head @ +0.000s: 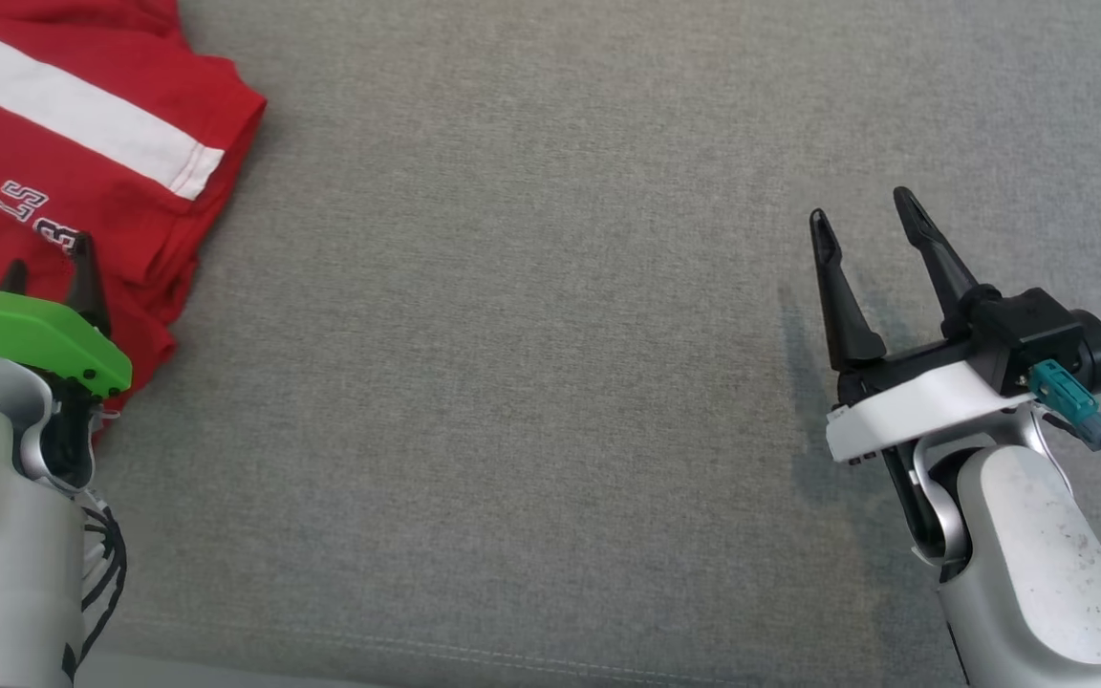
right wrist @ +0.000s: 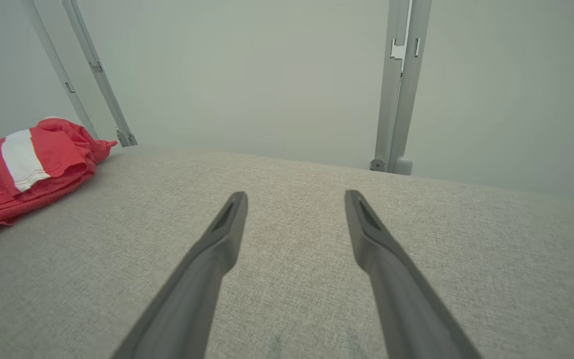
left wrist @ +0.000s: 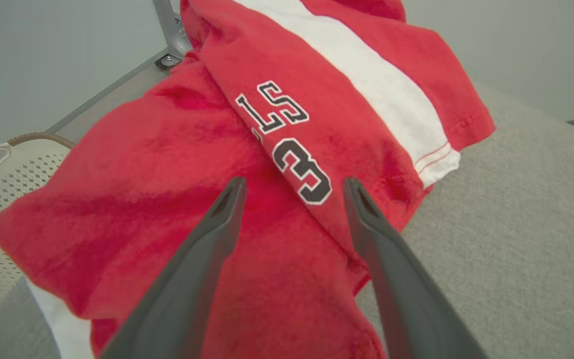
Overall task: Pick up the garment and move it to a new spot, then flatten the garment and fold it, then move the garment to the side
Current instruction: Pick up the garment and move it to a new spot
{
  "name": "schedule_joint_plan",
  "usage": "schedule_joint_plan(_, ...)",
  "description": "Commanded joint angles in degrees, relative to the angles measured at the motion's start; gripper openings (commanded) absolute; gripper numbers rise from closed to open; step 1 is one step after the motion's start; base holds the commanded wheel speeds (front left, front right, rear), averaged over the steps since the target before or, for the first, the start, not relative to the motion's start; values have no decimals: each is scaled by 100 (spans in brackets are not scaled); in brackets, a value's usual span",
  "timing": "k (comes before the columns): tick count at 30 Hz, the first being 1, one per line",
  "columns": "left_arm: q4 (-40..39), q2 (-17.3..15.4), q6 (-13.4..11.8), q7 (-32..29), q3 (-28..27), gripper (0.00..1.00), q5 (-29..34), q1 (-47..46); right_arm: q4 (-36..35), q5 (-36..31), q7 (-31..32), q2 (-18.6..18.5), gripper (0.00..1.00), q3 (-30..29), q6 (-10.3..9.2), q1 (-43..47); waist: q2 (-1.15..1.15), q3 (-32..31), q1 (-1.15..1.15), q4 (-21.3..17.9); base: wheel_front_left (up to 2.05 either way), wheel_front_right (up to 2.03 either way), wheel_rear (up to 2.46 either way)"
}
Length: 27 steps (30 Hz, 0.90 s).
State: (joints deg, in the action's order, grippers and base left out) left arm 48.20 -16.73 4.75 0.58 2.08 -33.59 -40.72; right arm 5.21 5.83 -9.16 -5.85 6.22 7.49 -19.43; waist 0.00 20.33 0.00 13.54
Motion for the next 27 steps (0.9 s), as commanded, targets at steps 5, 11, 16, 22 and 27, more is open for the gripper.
schedule_joint_plan(5, 750, -91, 101, 233, -114, 100, -190, -487, -86, -72, 32, -48, 100, -29, 0, -106, 0, 567, 0, -427, 0, 0, 0)
schedule_joint_plan(11, 1048, -255, 142, 866, -59, 0, -55, -746, -99, -92, 62, -33, 100, -62, 0, -137, 0, 613, 0, -398, 0, 0, 0)
schedule_joint_plan(16, 997, -415, -17, 1321, 53, 0, 216, -844, -30, -99, 44, -6, 100, -105, 0, -51, 0, 490, 0, -328, 0, 0, 0)
schedule_joint_plan(22, 164, -624, -349, 1467, 1, 0, 679, -603, 103, -60, -103, 58, 100, -185, -1, 78, 0, 57, 0, -292, 0, 0, 0)
schedule_joint_plan(27, -1402, -565, -702, 1461, -296, 0, 1060, 453, 269, 5, -254, 160, 100, -179, 0, 227, 0, -487, 0, -443, 0, 0, 0)
